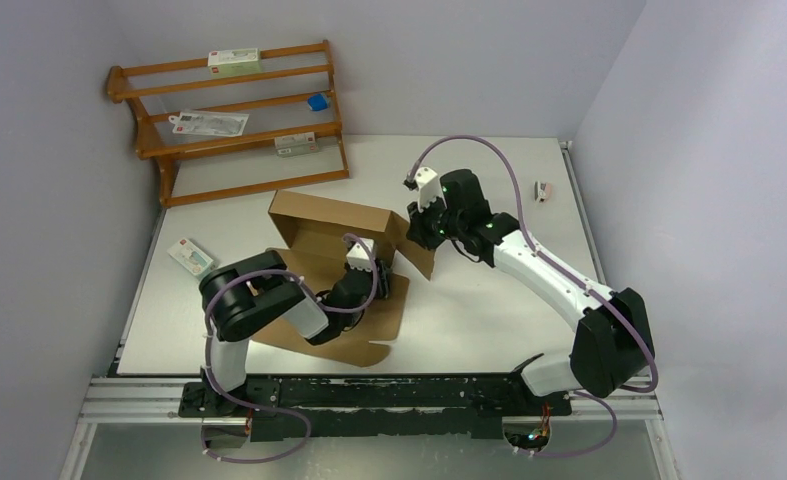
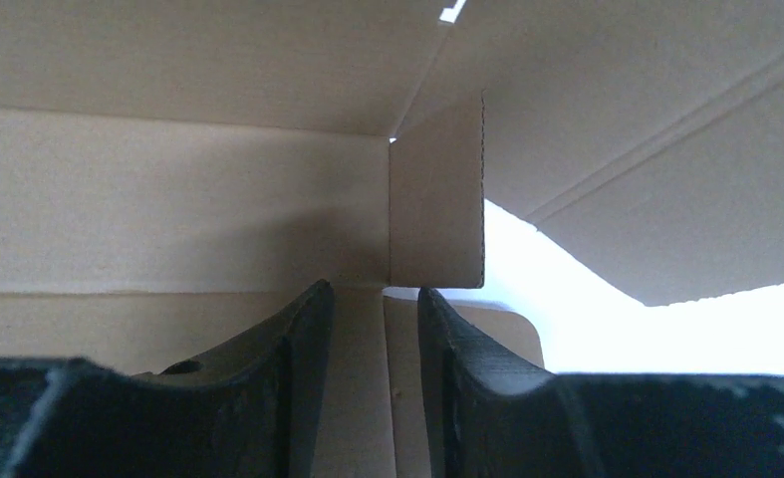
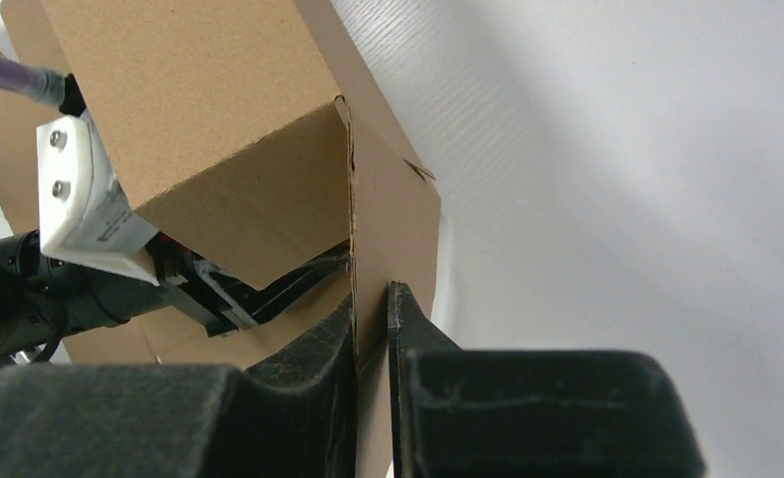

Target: Fold the paper box

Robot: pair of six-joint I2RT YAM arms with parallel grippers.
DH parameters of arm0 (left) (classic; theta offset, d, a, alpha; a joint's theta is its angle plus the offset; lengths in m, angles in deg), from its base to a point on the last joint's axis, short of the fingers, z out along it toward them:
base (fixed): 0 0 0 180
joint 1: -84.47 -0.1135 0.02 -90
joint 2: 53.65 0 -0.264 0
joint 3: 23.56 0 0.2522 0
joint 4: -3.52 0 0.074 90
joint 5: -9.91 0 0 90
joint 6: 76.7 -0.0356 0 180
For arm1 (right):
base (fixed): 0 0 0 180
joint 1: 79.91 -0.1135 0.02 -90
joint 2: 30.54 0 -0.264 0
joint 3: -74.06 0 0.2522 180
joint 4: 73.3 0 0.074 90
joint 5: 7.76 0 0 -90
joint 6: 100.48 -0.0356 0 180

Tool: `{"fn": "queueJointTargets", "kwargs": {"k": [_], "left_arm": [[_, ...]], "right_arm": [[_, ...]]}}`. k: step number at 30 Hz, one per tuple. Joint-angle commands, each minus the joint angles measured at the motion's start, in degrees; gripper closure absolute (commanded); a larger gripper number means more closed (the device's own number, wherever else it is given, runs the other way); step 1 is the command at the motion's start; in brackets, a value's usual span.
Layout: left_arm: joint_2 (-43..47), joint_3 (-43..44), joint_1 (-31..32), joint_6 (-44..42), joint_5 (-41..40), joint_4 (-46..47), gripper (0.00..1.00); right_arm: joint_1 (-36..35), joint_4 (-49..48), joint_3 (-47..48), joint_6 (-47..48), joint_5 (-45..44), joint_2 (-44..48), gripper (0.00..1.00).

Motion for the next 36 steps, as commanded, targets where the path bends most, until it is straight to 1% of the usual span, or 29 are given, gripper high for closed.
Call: {"fn": "queueJointTargets", "kwargs": {"k": [1,5,10,14,19,22,26,27,32,36], "left_arm": [[-0.6,-1.0,-1.8,7.0,0.2,4.0,0.56],[-0.4,-2.7,-3.4,11.4,3.1,6.0,0.55],[-1.7,-1.3,-4.6,14.1,5.1,3.9,0.57],[-3.4,-1.2,-5.6,16.9,6.6,3.7,0.6],[-5.0,-0.2,-5.7,16.9,8.1,2.9,0.68],[-5.5,-0.4,-5.7,16.8,8.7,3.6,0.73],[-5.3,-0.3,-5.5,15.8,9.4,3.3,0.74],[-4.8,-0.2,-5.4,15.3,9.3,3.0,0.73],[-2.7,0.5,-5.0,13.6,9.1,-0.6,0.71],[-2.4,0.3,-5.0,13.1,9.1,-1.0,0.71]], "right_arm": [[-1.2,-1.2,-0.9,-2.4,0.6,1.7,0.87],[-1.5,-2.2,-1.6,-4.4,-0.3,1.6,0.87],[-2.5,-2.9,-1.2,-11.0,-2.1,1.2,0.85],[-3.0,-3.5,-1.0,-17.4,-6.2,1.7,0.83],[-3.6,-7.9,-3.1,-27.8,-8.0,3.1,0.77],[-4.5,-11.1,-4.2,-33.0,-9.2,3.4,0.76],[-5.7,-13.4,-4.4,-36.5,-10.9,3.0,0.74],[-5.8,-14.2,-4.6,-37.1,-10.5,3.0,0.71],[-5.8,-17.8,-6.0,-36.3,-5.2,3.4,0.5],[-5.5,-19.8,-7.6,-32.3,-2.9,4.8,0.4]]}}
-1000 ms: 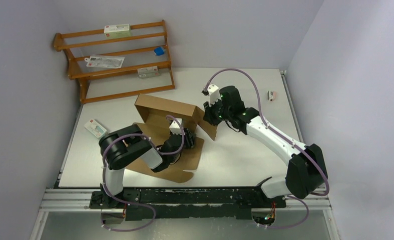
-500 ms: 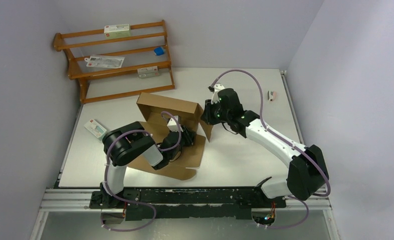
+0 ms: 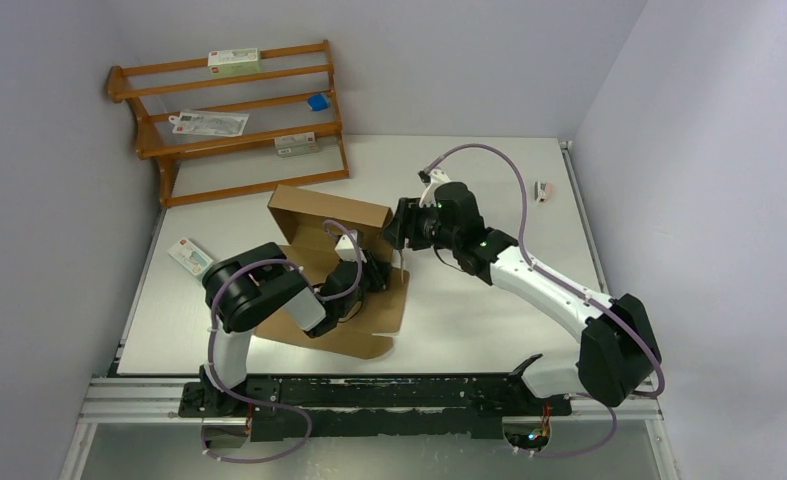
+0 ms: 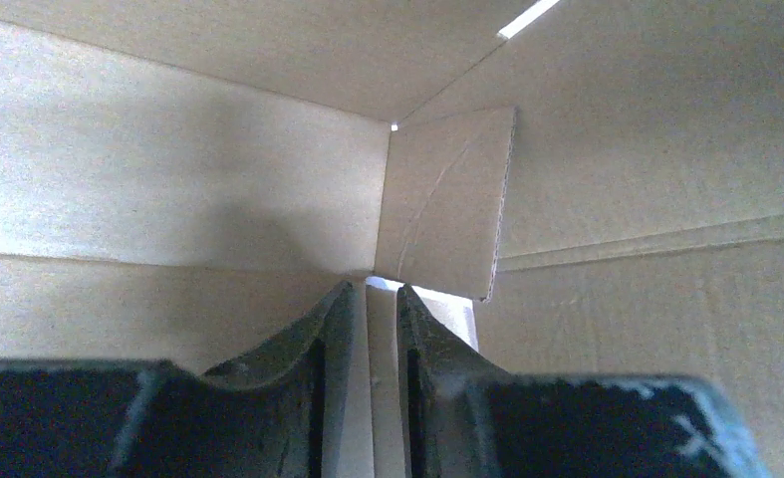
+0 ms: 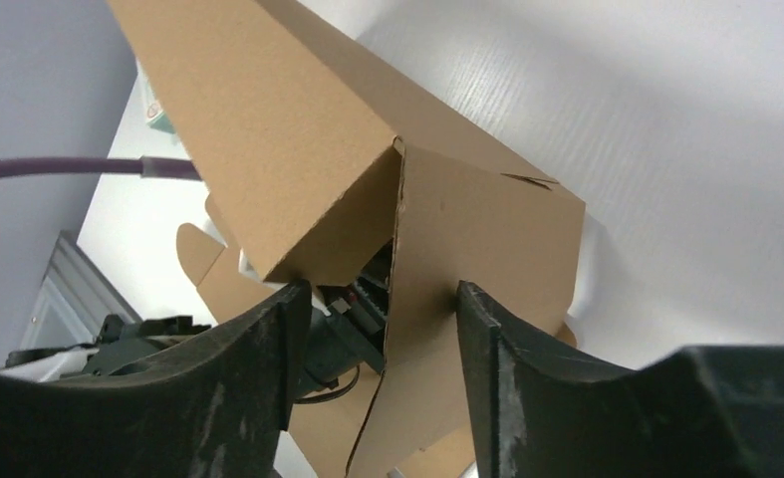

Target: Fold the paper box

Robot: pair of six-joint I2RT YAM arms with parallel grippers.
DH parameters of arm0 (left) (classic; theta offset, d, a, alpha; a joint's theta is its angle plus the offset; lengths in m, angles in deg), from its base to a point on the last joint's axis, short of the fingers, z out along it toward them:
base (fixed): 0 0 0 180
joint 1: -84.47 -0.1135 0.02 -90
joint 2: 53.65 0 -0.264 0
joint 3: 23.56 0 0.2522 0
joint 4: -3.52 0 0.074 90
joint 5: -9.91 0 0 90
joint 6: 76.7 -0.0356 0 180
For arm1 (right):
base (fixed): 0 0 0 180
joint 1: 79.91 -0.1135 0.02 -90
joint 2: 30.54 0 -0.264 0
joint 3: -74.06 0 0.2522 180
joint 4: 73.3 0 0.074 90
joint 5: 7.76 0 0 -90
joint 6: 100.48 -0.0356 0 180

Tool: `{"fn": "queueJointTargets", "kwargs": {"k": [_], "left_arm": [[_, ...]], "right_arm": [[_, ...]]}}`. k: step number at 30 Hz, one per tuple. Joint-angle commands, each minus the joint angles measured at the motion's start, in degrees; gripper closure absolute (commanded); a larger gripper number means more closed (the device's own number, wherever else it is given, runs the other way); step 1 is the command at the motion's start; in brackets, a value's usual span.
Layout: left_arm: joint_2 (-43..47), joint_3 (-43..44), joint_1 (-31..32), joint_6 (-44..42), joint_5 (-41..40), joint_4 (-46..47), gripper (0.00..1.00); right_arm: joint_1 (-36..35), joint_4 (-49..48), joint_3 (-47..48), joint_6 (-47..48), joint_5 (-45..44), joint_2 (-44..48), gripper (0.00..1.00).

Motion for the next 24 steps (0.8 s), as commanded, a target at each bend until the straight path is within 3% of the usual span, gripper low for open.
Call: {"fn": "queueJointTargets", "kwargs": {"k": [1,15,24], "left_arm": [[0.4,0.1,0.1,-1.4,1.1,-4.7,0.71],[9.1,-3.8,-2.8,-2.1,5.4,-7.3,0.64],[19.4,-7.2,-6.5,-0.5,10.3,-13.6,0.55]], "right_arm": [[-0.4,-6.5,-2.5,2.7,5.0,2.8,0.39],[4.8,-23.9,-12.8,2.7,18.5,2.5,0.28],[6.0,-25.4,-13.2,4.7,23.5,1.7,0.24]]}}
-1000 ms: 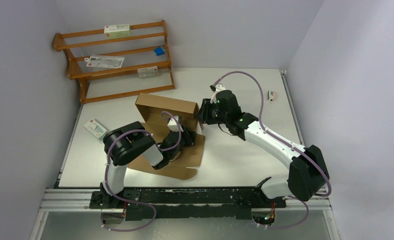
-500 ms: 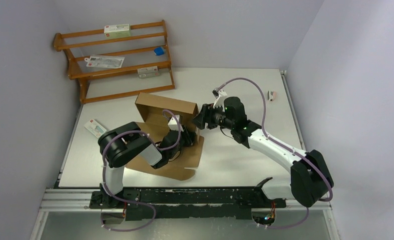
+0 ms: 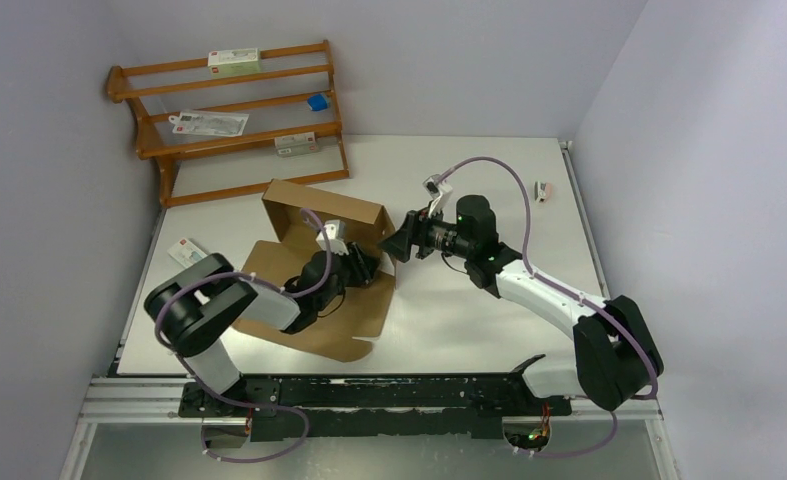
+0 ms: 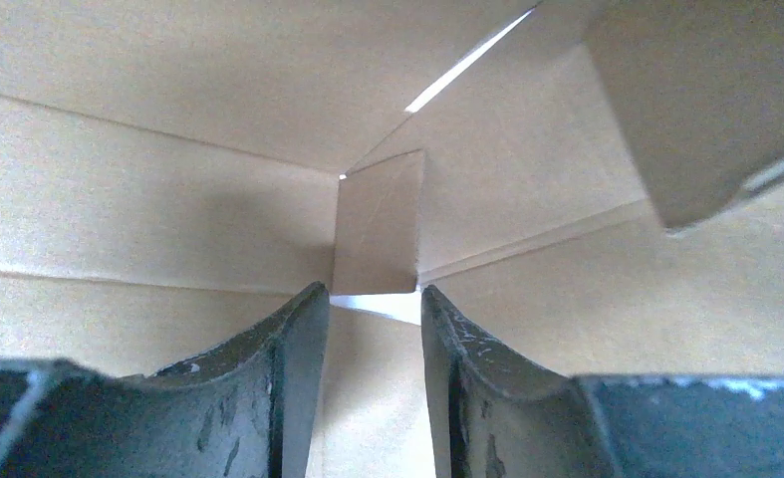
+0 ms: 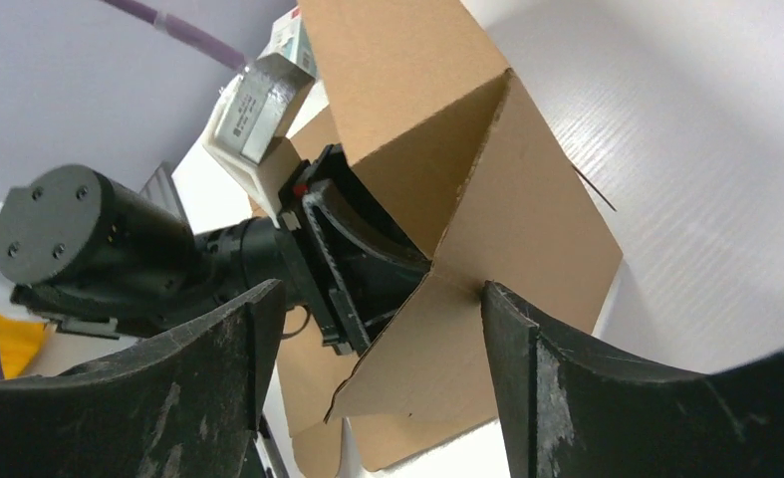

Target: Fold the paper box

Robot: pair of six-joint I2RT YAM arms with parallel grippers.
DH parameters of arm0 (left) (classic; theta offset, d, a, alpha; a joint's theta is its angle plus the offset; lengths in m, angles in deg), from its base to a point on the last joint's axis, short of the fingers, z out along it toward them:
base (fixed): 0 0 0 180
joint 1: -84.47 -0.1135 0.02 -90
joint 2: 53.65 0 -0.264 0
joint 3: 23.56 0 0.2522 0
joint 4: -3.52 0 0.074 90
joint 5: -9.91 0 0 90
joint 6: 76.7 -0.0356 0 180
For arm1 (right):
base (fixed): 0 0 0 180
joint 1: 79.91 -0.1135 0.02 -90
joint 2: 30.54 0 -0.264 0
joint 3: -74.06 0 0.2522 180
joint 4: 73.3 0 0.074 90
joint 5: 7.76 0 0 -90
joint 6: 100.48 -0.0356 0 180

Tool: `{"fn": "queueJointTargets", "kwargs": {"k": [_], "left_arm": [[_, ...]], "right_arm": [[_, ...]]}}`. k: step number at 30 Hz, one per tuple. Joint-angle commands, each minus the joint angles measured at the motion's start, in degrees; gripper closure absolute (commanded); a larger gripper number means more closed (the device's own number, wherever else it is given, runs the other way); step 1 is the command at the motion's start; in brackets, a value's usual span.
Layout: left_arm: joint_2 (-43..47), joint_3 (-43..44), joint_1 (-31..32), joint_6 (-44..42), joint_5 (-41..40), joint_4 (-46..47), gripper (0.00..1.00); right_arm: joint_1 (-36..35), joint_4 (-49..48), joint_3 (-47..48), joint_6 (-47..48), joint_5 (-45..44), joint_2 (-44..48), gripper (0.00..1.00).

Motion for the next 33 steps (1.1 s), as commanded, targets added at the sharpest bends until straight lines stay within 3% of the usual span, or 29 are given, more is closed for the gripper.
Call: {"fn": "queueJointTargets", "kwargs": {"k": [1,8,20,29,33], "left_arm": [[5.4,-2.4,-1.8,1.6,4.4,-2.9,0.55],[7.9,-3.4,-5.5,3.4,0.8,-12.2,0.55],[-1.7,-2.0,-6.6,4.6,5.7,-11.5,0.64],[0.0,-3.8,-6.6,4.8,7.9,-11.5,0.65],[0.6,-3.9,-6.6,4.9,8.7,-12.0,0.66]], "right_arm": [[0.2,-2.5,-0.2,1.9,3.7,0.3,0.23],[0.4,-2.1,-0.2,3.3,6.8,0.1,0.21],[-0.2,-11.1,0.5,-0.9,13.3,-4.9,0.21],[-0.4,-16.5,-0.3,6.0,15.9,-7.8,0.19],[-0.7,-17.8,-1.2,11.8,12.8,-8.5,0.2]]}}
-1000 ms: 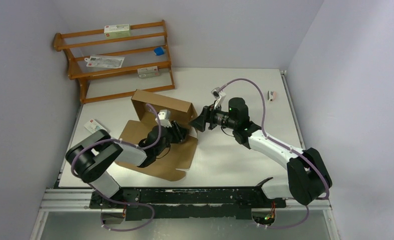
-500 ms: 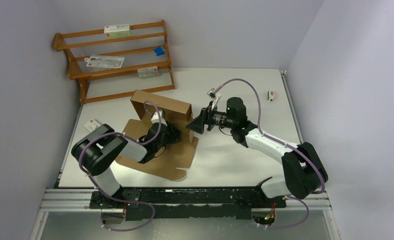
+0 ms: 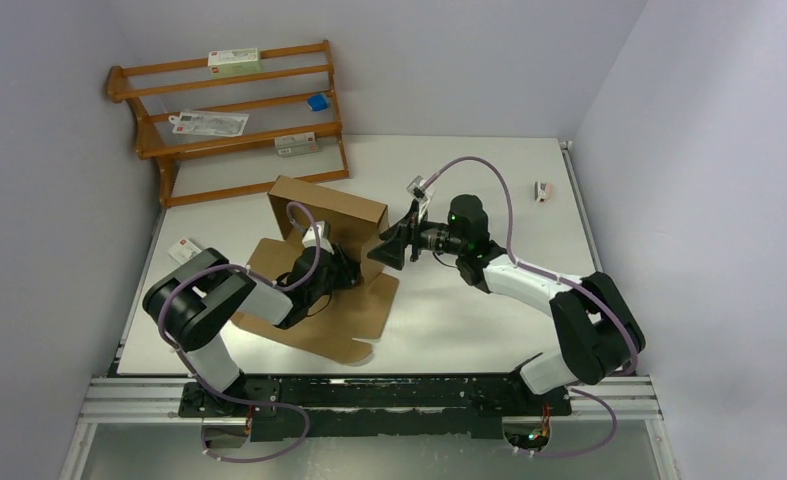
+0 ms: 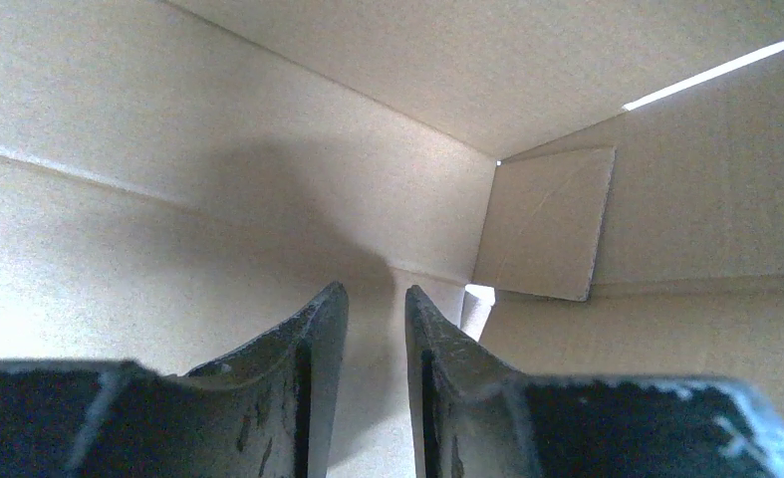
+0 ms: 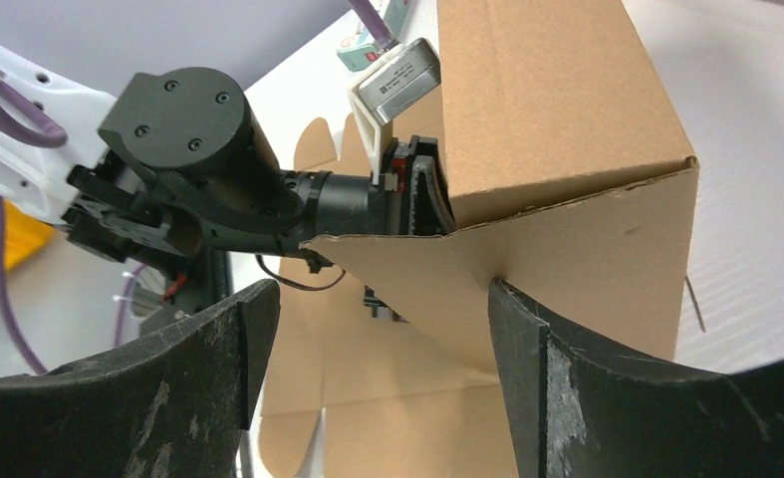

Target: Fold the paper box

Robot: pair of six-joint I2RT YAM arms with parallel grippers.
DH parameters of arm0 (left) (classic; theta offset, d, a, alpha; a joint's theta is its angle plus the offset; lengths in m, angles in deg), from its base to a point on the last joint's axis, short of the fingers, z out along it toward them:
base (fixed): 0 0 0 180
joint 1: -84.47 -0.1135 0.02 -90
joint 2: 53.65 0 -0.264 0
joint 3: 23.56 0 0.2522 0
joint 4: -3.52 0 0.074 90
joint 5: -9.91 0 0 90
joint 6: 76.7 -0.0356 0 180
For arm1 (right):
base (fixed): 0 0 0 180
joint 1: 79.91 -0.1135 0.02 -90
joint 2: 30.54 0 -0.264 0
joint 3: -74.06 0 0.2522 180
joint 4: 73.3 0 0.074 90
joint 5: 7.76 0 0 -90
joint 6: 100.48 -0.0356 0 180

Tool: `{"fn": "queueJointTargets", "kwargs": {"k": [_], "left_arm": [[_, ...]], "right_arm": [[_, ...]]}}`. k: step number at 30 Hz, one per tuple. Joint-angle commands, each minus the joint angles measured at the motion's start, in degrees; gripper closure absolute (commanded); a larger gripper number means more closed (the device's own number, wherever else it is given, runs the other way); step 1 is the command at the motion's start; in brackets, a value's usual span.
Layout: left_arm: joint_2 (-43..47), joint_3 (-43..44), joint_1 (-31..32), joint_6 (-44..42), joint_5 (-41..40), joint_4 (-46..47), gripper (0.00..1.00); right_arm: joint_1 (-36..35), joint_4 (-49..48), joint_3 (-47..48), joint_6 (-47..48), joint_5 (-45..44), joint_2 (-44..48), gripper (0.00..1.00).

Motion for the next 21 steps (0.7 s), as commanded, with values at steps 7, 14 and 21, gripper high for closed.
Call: {"fn": "queueJointTargets", "kwargs": {"k": [7,14,21], "left_arm": [[-0.1,-2.9,0.1,1.1,4.7,-4.8,0.66],[-0.3,-3.2,0.2,2.4,6.3,-3.6,0.67],[1.2,-3.3,1.1,2.6,6.1,-4.3,0.67]], "right_arm": [[-4.7,-1.5,-3.3,15.9,-16.7,0.5,0.3],[-10.4,-4.9,-6.5,17.5,-31.9,1.1,0.33],[-14.0,-10.2,-8.4,14.9,-43.1,-2.1,0.24]]}}
